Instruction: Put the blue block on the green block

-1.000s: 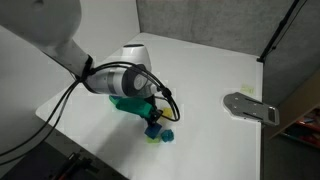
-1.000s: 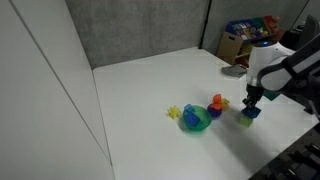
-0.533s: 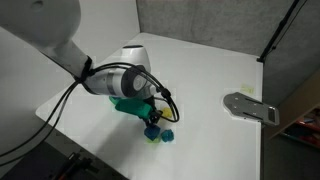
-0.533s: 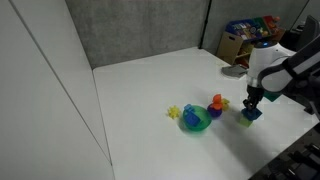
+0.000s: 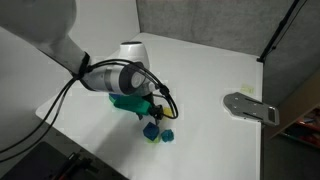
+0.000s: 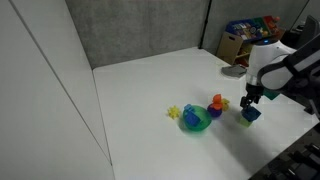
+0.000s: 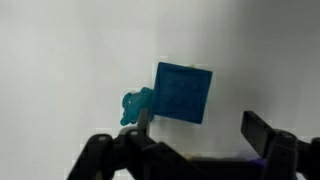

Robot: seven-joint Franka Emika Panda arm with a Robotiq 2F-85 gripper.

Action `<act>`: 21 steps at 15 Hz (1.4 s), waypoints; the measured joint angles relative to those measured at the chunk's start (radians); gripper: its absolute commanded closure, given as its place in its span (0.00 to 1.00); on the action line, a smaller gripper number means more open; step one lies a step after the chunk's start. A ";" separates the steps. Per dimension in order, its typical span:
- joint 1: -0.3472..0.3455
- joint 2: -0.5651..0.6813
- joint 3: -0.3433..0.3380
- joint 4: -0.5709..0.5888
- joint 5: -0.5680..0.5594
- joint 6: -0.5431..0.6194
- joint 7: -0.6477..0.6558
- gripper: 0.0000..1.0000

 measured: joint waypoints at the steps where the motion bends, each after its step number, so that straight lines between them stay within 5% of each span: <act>1: -0.009 -0.013 0.013 0.000 0.019 -0.004 -0.019 0.00; 11: -0.070 -0.175 0.135 0.019 0.301 -0.098 -0.138 0.00; 21: -0.061 -0.468 0.137 0.053 0.299 -0.337 -0.131 0.00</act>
